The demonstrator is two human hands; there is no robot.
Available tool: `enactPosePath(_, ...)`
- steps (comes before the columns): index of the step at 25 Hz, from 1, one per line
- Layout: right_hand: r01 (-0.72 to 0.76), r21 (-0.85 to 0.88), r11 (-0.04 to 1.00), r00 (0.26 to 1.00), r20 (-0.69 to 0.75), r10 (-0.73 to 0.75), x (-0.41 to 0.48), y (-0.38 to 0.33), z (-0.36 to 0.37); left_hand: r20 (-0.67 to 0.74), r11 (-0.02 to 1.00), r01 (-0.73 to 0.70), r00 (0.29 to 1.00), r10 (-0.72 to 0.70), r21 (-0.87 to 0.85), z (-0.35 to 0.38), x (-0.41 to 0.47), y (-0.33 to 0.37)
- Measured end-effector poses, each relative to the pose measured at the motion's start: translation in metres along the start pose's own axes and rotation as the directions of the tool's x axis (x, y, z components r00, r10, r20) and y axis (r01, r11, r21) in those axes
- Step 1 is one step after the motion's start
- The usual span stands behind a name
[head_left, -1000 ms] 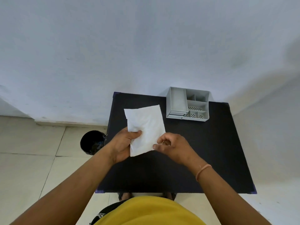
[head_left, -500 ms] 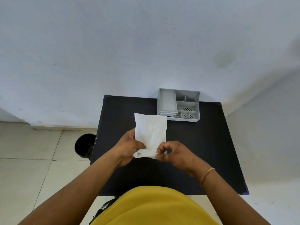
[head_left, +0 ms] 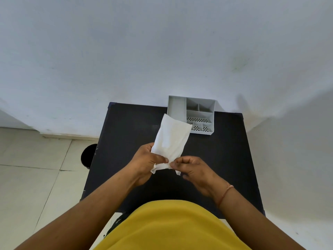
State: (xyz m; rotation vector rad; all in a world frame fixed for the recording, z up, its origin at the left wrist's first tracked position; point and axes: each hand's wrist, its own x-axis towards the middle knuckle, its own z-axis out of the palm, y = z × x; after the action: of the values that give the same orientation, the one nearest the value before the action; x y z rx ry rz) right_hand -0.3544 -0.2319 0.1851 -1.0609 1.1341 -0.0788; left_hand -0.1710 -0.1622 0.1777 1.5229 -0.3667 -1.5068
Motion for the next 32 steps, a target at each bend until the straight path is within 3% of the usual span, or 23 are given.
enactPosePath(2, -0.086, 0.165, 0.983, 0.996, 0.008, 0.085, 0.002, 0.004, -0.003, -0.047, 0.998, 0.024, 0.999, -0.027, -0.062, 0.008, -0.001, -0.004)
enactPosePath(4, -0.107, 0.199, 0.974, 0.994, 0.029, 0.103, 0.003, 0.006, -0.005, -0.076, 0.994, 0.017, 0.997, -0.025, -0.106, 0.013, -0.003, -0.008)
enactPosePath(9, 0.018, -0.074, 0.997, 0.998, 0.057, -0.013, 0.0, 0.001, -0.013, -0.231, 0.991, -0.062, 0.972, 0.033, -0.117, 0.032, -0.007, -0.016)
enactPosePath(12, 0.121, -0.113, 0.986, 0.99, 0.088, -0.111, 0.001, 0.003, -0.015, -0.339, 0.927, -0.032, 0.935, -0.105, -0.374, 0.028, -0.006, -0.017)
enactPosePath(14, 0.205, -0.175, 0.963, 0.978, 0.08, -0.193, 0.0, 0.003, -0.012, -0.303, 0.849, 0.021, 0.929, -0.211, -0.527, 0.016, -0.006, -0.015)
enactPosePath(17, 0.402, -0.377, 0.834, 0.907, 0.036, -0.421, 0.001, -0.007, -0.004, -0.159, 0.809, 0.14, 0.948, -0.276, -0.571, -0.006, -0.013, -0.011)
enactPosePath(20, 0.503, -0.33, 0.799, 0.835, -0.053, -0.548, 0.005, -0.021, 0.006, -0.063, 0.778, 0.175, 0.962, -0.265, -0.603, -0.022, -0.026, -0.009)
enactPosePath(22, 0.472, -0.242, 0.848, 0.842, -0.162, -0.515, 0.004, -0.025, 0.015, -0.065, 0.82, 0.146, 0.974, -0.217, -0.554, -0.022, -0.037, -0.004)
enactPosePath(25, 0.444, -0.192, 0.875, 0.84, -0.252, -0.481, -0.001, -0.022, 0.03, -0.118, 0.962, -0.005, 0.993, -0.029, -0.274, -0.011, -0.054, 0.008)
enactPosePath(28, 0.451, -0.235, 0.861, 0.827, -0.252, -0.502, -0.008, -0.019, 0.041, -0.08, 0.989, -0.132, 0.989, 0.127, -0.059, -0.004, -0.059, 0.016)
enactPosePath(32, 0.481, -0.383, 0.789, 0.801, -0.174, -0.573, -0.015, -0.019, 0.051, -0.144, 0.975, -0.178, 0.97, 0.197, 0.134, -0.005, -0.055, 0.017)
